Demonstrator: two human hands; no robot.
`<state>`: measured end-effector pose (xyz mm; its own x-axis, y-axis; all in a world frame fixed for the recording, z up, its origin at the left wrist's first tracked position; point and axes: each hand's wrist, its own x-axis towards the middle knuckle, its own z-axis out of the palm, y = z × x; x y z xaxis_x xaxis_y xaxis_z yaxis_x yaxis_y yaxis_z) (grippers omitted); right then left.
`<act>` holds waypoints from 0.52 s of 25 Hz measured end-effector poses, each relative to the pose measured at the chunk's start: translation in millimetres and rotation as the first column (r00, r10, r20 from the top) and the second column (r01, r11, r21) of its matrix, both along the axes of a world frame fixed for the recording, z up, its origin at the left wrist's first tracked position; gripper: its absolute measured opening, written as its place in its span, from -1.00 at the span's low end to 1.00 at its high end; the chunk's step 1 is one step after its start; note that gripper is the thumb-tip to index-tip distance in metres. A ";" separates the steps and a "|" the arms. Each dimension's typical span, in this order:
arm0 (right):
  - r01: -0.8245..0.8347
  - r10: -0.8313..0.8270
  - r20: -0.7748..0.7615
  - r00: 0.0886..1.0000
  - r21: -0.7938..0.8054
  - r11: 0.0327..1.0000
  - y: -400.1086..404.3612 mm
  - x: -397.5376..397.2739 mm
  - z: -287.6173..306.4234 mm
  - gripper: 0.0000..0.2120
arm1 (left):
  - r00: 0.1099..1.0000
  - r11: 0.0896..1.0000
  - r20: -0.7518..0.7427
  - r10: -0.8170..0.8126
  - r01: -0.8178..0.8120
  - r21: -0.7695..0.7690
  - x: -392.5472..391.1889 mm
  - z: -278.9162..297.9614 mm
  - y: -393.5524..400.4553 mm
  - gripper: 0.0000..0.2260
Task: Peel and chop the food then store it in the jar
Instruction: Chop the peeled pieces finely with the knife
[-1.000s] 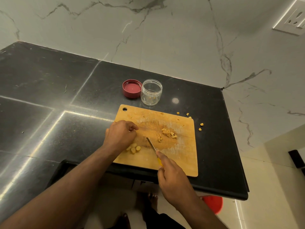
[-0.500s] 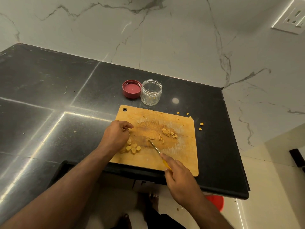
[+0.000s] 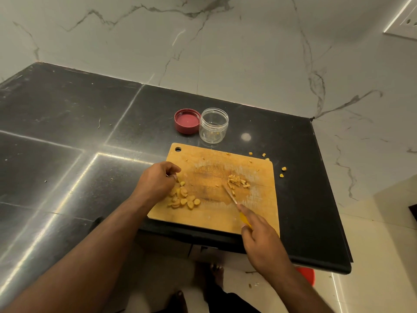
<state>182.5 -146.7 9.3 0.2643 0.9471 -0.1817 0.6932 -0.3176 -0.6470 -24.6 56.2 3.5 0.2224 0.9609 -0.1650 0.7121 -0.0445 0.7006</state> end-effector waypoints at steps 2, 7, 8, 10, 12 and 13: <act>0.028 -0.028 -0.014 1.000 0.007 1.000 -1.4 4.7 1.1 -0.52 | 1.000 1.000 -0.012 -0.025 0.025 -0.019 -2.8 3.3 -0.4 -0.82; -0.038 0.037 -0.075 0.997 -0.015 0.999 -5.9 2.0 -2.4 -0.55 | 0.974 0.972 -0.030 -0.225 0.222 -0.078 -1.0 13.1 -8.0 -0.88; -0.005 0.005 -0.062 0.998 -0.005 1.000 -5.8 3.7 -3.1 -0.54 | 0.958 0.958 -0.062 -0.280 0.275 -0.081 1.5 14.9 -10.7 -0.87; 0.036 -0.036 -0.051 0.998 0.008 0.999 -5.2 6.9 -3.0 -0.53 | 0.914 0.924 -0.136 -0.382 0.374 -0.077 7.3 16.6 -15.9 -0.85; -0.006 0.006 -0.054 0.998 0.008 1.000 -2.0 4.6 -1.0 -0.53 | 0.862 0.886 -0.213 -0.461 0.459 -0.061 12.0 16.7 -19.7 -0.83; -0.042 0.042 -0.056 0.998 0.006 0.999 0.6 1.6 -0.3 -0.53 | 0.839 0.872 -0.247 -0.484 0.487 -0.054 13.5 16.7 -20.7 -0.83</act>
